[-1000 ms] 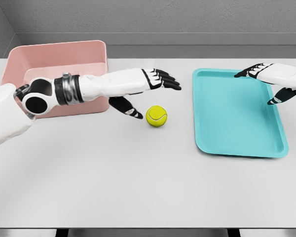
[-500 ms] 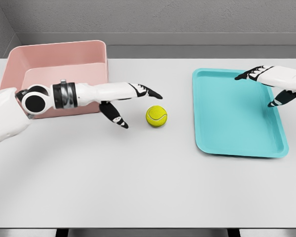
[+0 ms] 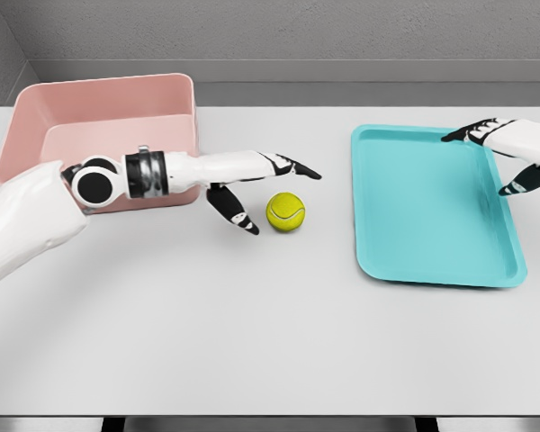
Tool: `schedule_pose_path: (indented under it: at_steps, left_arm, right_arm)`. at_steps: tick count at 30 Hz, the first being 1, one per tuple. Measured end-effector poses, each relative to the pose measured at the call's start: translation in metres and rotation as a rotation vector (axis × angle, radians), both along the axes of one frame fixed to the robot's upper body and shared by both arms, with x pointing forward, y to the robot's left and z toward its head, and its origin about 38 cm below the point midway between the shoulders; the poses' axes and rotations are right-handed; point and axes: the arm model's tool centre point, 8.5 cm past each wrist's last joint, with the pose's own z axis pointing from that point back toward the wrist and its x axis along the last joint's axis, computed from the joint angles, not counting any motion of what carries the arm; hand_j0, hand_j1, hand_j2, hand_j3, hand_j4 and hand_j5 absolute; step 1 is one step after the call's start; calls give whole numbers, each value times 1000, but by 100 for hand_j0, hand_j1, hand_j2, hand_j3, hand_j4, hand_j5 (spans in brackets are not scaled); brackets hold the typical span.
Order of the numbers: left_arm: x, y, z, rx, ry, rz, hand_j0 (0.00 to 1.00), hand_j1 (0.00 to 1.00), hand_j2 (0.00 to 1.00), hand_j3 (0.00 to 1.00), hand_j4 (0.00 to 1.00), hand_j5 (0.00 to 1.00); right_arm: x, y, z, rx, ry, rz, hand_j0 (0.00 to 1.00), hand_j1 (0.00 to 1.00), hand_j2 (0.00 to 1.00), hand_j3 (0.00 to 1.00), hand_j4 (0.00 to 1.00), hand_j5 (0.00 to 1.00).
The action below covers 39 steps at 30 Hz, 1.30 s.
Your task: Put the tennis from the blue tray into the pink basket with both arms
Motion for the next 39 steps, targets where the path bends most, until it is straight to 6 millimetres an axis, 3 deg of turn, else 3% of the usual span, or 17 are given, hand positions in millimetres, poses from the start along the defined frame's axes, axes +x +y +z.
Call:
schedule_pose_path:
  at_steps: [20,33,39]
  left_arm:
    - [6,-13,-18,99,-31,16,100,100,100,100,100,100]
    - [18,-5,-32,129,-9,69,100,100,100,100,100,100]
    - [18,-16,-34,121,-2,62,100,100,100,100,100,100]
  right_arm:
    - [-2,3,-1,-6,3,12,100,100,100,100,100,100]
    - [-3,3,-2,-8,6,13,100,100,100,100,100,100]
    - [-3,4,-2,-7,5,15,100,100,100,100,100,100]
